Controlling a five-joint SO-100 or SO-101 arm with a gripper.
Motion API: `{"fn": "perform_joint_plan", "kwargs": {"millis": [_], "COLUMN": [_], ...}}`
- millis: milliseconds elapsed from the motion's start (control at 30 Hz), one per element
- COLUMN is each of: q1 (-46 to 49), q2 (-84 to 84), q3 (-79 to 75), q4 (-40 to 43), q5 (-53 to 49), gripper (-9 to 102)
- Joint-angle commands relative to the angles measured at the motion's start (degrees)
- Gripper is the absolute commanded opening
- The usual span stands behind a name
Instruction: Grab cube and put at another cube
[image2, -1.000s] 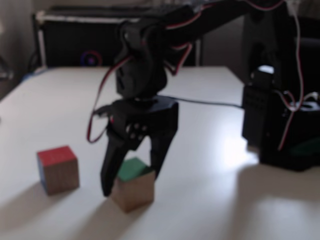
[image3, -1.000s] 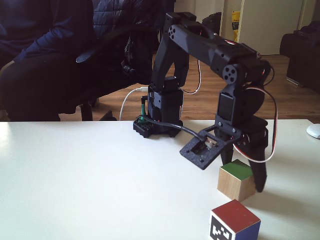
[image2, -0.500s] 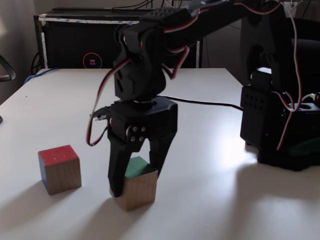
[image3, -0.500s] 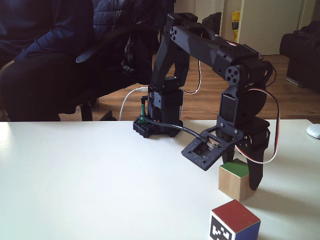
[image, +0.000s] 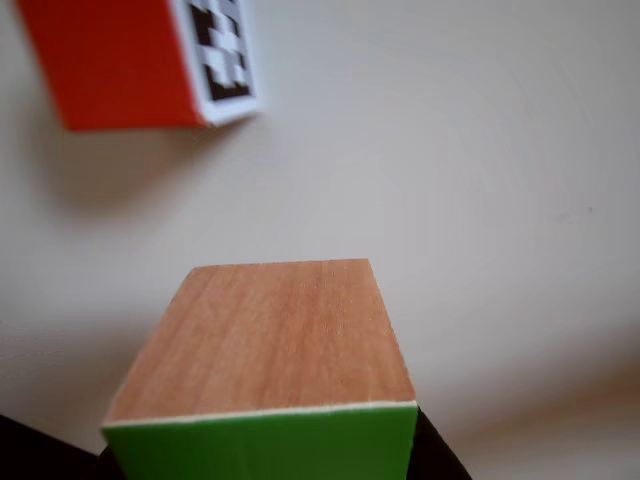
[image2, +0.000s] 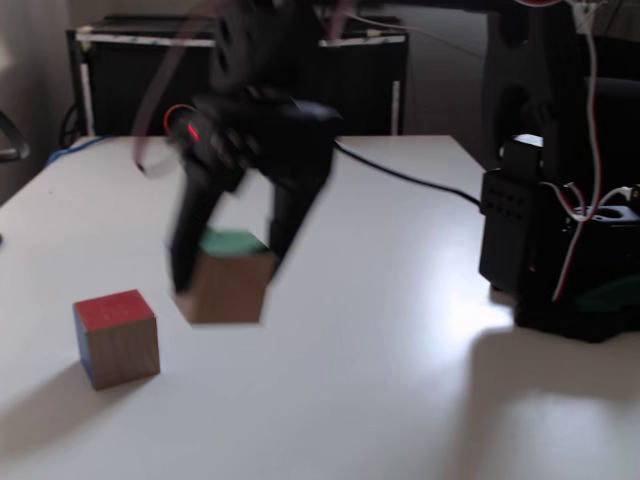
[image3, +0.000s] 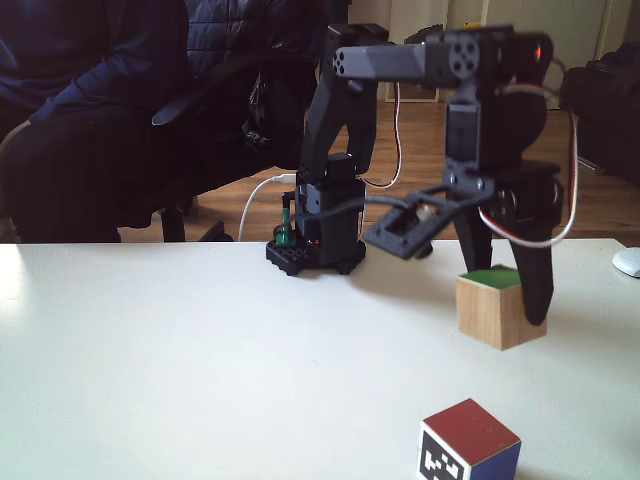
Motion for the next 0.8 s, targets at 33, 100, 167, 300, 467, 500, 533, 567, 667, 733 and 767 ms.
{"fn": "perform_joint_plan", "kwargs": {"millis": [33,100,167,300,467,500,533,567,667,733,767], "q1": [2.6,3.7,4.5,5.9,7.4,7.7,8.0,8.3,8.8,9.3,9.7], "q2": [-3.7,-5.9,-9.3,-13.8,-22.1,-22.7,-23.3,-23.7,-24.6,-24.9,-25.0], "q3": [-13.4,-17.2,-22.0,-27.5,-40.3,-41.1,-42.1,-42.5,-43.0,-43.2,-43.3], "q4": [3.4,4.0,5.6,6.4,10.9,10.8,10.8,10.8,10.8,10.8,10.8], "q5": [0.7,0.7,0.9,1.4,1.8,1.8,1.8,1.7,1.4,1.1,1.0], "gripper": [10,10,11,11,11,10,10,10,10,10,10]}}
